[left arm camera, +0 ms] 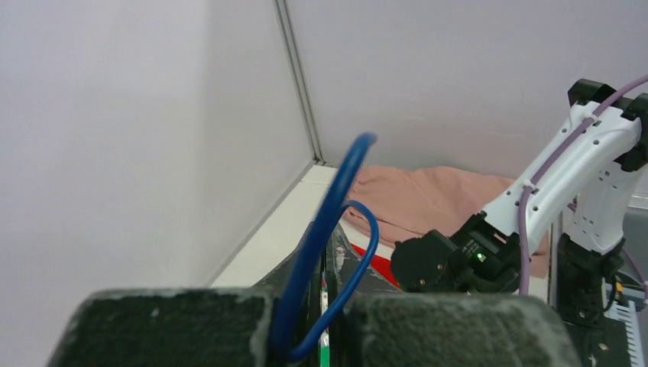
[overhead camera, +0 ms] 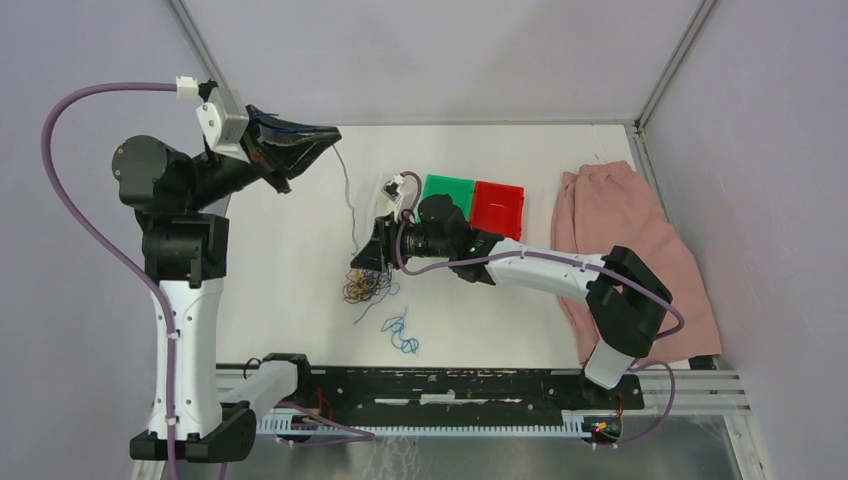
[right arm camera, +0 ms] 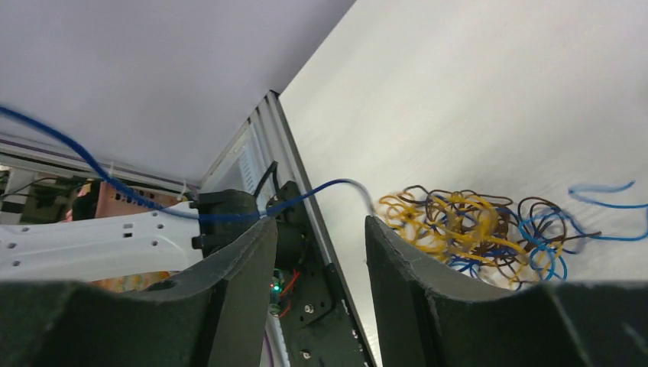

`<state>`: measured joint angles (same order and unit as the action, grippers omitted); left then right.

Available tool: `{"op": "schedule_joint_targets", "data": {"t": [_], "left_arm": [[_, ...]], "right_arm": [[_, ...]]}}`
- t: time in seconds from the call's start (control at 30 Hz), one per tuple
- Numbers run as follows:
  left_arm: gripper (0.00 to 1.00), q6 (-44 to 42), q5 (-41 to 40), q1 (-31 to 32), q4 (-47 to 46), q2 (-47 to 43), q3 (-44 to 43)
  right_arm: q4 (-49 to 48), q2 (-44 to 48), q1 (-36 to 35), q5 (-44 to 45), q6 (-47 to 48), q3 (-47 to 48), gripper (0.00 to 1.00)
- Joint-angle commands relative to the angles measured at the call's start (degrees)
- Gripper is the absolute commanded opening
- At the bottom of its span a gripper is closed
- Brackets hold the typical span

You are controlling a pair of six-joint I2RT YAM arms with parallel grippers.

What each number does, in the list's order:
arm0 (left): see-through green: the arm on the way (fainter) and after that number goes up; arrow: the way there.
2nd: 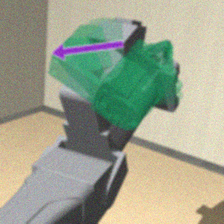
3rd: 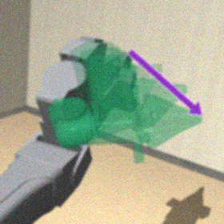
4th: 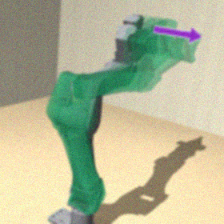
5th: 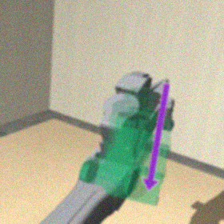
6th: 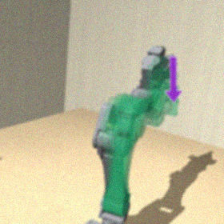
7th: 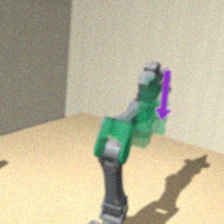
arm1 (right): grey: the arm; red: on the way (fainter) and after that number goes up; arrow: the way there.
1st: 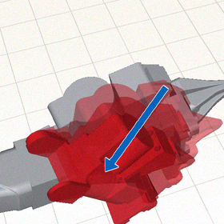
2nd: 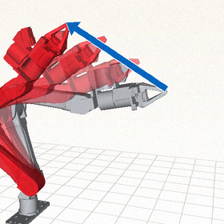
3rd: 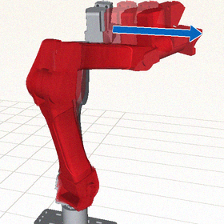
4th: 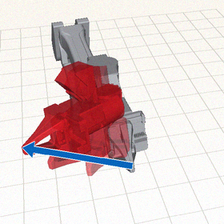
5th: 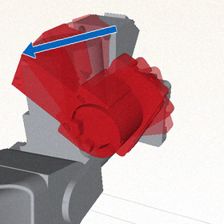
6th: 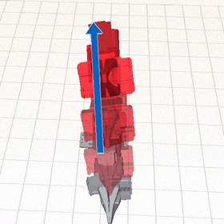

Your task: Untangle the cables

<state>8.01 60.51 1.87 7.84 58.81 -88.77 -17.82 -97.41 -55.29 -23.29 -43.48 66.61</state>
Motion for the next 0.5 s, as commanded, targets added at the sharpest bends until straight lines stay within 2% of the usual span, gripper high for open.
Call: {"op": "schedule_joint_targets", "data": {"t": [0.0,0.3,0.47], "left_arm": [[0.03,3.68,-3.11,0.14,-6.03,1.31,-5.18],[0.03,1.83,-7.04,0.16,-9.35,6.05,-15.3],[0.03,0.5,-11.86,0.17,-13.27,7.54,-19.51]], "right_arm": [[2.45,1.23,-0.02,3.53,3.75,-0.7,0.53],[4.69,2.42,0.07,6.57,4.6,-1.9,0.6],[3.3,2.57,0.24,6.06,2.77,-3.23,0.62]]}}
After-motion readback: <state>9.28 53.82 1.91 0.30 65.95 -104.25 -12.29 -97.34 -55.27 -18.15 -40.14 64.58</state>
